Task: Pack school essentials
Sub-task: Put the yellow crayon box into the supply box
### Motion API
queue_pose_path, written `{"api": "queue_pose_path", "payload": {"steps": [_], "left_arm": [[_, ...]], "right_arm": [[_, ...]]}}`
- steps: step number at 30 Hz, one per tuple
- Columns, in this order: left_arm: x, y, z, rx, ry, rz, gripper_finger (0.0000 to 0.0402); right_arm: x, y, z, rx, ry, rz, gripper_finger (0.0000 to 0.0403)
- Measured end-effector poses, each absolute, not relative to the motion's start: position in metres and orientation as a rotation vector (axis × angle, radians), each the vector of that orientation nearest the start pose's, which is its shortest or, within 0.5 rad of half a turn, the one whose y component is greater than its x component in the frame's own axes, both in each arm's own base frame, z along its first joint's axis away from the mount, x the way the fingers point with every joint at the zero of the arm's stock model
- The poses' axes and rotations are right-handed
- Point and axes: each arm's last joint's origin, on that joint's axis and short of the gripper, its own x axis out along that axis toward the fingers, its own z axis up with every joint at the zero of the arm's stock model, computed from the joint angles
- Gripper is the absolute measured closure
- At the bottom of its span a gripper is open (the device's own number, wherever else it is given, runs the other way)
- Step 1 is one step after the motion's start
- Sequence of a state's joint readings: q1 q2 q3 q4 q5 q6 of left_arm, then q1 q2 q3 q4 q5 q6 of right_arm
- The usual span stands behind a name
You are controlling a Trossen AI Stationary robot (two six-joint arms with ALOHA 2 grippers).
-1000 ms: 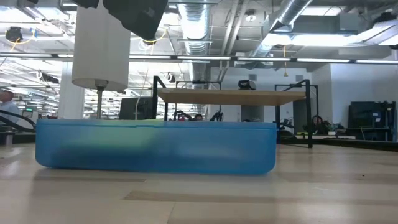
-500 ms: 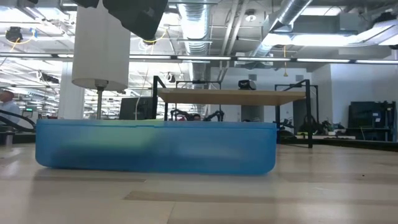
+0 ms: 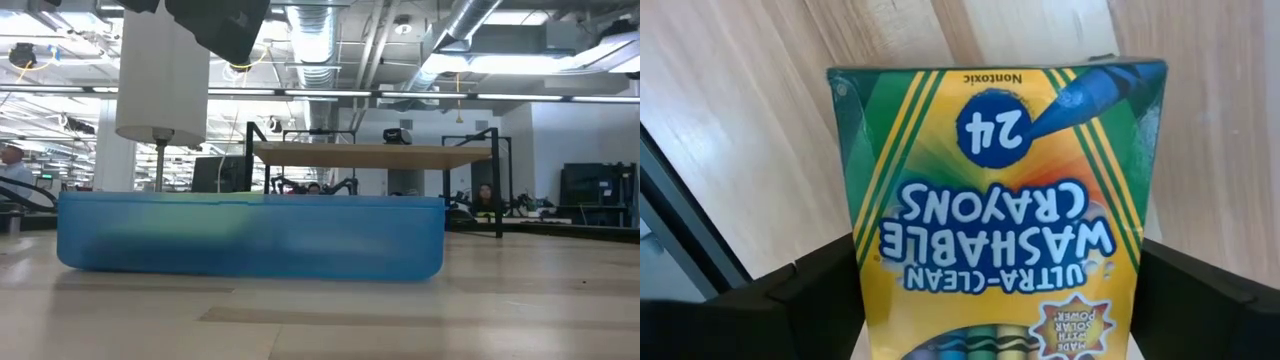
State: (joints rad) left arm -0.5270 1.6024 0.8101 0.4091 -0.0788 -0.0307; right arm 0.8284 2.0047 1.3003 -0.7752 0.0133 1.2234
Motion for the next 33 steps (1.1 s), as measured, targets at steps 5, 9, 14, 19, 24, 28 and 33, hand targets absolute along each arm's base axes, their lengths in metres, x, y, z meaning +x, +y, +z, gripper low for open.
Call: {"api": "queue_pose_path", "payload": {"steps": [5,9,14,19,24,28,33], "left_arm": [[0.289,-0.165,0.199,0.086,0.378,-0.437,0.0274],[0.287,-0.164,0.198,0.086,0.402,-0.434,0.0274],[0.279,-0.161,0.21,0.079,0.415,-0.409,0.0274],[0.262,-0.163,0.226,0.106,0.418,-0.364,0.0274],[0.241,-0.168,0.24,0.141,0.416,-0.307,0.0274],[0.225,-0.175,0.248,0.16,0.403,-0.294,0.0274],[0.208,-0.181,0.252,0.187,0.414,-0.262,0.0274]], "right_arm": [[0.251,0.268,0.136,0.355,1.507,-0.231,0.003],[0.255,0.268,0.14,0.33,1.51,-0.201,0.0052],[0.265,0.267,0.146,0.313,1.475,-0.163,0.0079],[0.275,0.261,0.151,0.307,1.467,-0.155,0.0089],[0.287,0.257,0.159,0.299,1.445,-0.116,0.0091],[0.299,0.251,0.173,0.282,1.438,-0.093,0.0092],[0.318,0.241,0.199,0.253,1.42,-0.055,0.0092]]}}
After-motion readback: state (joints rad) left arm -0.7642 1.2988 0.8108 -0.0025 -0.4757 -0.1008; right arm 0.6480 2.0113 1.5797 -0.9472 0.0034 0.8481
